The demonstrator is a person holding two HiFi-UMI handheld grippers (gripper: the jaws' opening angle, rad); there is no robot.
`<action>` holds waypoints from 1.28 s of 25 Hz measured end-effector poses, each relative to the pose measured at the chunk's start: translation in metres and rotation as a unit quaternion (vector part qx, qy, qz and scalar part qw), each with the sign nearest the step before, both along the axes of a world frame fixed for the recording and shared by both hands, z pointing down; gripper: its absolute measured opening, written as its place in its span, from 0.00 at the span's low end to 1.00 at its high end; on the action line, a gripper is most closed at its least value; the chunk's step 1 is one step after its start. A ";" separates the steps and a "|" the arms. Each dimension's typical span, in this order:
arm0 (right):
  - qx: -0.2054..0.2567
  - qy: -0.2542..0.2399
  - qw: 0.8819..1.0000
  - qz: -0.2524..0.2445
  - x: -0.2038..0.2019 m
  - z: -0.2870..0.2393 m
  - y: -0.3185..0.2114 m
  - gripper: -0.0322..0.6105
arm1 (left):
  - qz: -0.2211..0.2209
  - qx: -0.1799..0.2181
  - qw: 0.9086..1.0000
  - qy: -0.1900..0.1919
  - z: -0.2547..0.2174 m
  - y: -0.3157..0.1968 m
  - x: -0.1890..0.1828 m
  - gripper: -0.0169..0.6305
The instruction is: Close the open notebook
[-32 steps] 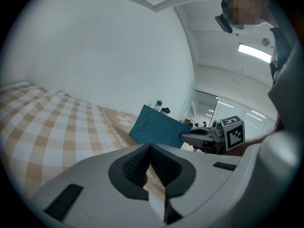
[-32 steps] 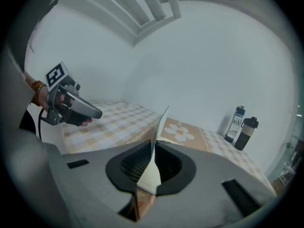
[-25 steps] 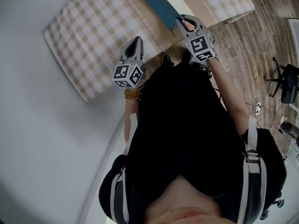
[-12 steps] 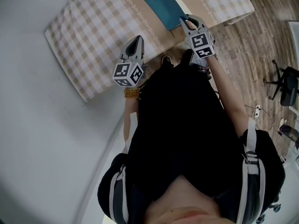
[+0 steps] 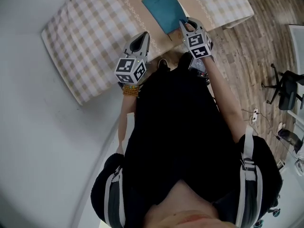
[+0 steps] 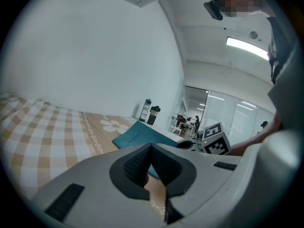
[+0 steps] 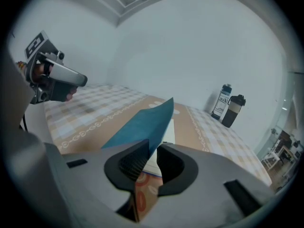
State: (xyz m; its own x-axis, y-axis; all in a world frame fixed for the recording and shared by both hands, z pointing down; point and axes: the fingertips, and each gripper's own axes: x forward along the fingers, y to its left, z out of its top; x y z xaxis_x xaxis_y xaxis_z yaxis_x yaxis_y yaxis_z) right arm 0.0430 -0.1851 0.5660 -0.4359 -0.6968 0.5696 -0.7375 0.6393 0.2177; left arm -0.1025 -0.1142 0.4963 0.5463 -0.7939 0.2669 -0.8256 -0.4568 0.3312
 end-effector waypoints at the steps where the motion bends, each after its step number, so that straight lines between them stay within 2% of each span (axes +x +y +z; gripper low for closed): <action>1: -0.003 0.004 1.000 0.000 0.002 0.003 0.000 0.14 | 0.002 -0.001 1.000 -0.001 0.000 0.000 0.002 0.03; 8: -0.006 0.022 1.000 -0.003 0.004 0.015 -0.003 0.15 | 0.010 -0.003 1.000 -0.012 0.000 0.004 0.003 0.03; 15: 0.003 0.058 0.998 -0.021 0.009 0.002 -0.002 0.17 | -0.017 -0.003 1.000 -0.003 -0.016 0.011 0.000 0.03; 19: 0.002 0.075 0.997 -0.028 0.006 0.026 -0.004 0.17 | -0.018 -0.008 1.000 -0.003 0.003 0.014 -0.005 0.03; 22: 0.000 0.063 0.998 -0.020 0.007 0.028 -0.004 0.17 | -0.022 -0.010 1.000 -0.002 0.006 0.015 -0.008 0.03; 25: 0.003 0.026 1.000 0.002 0.010 0.020 -0.006 0.20 | -0.027 -0.010 1.000 0.001 0.004 0.015 -0.011 0.03; 29: -0.003 0.007 1.000 0.023 0.022 0.015 -0.007 0.35 | -0.030 -0.012 0.999 0.003 0.005 0.016 -0.016 0.03; 32: -0.007 -0.022 0.998 0.052 0.038 0.006 -0.007 0.36 | -0.031 -0.012 0.999 0.005 0.005 0.016 -0.017 0.03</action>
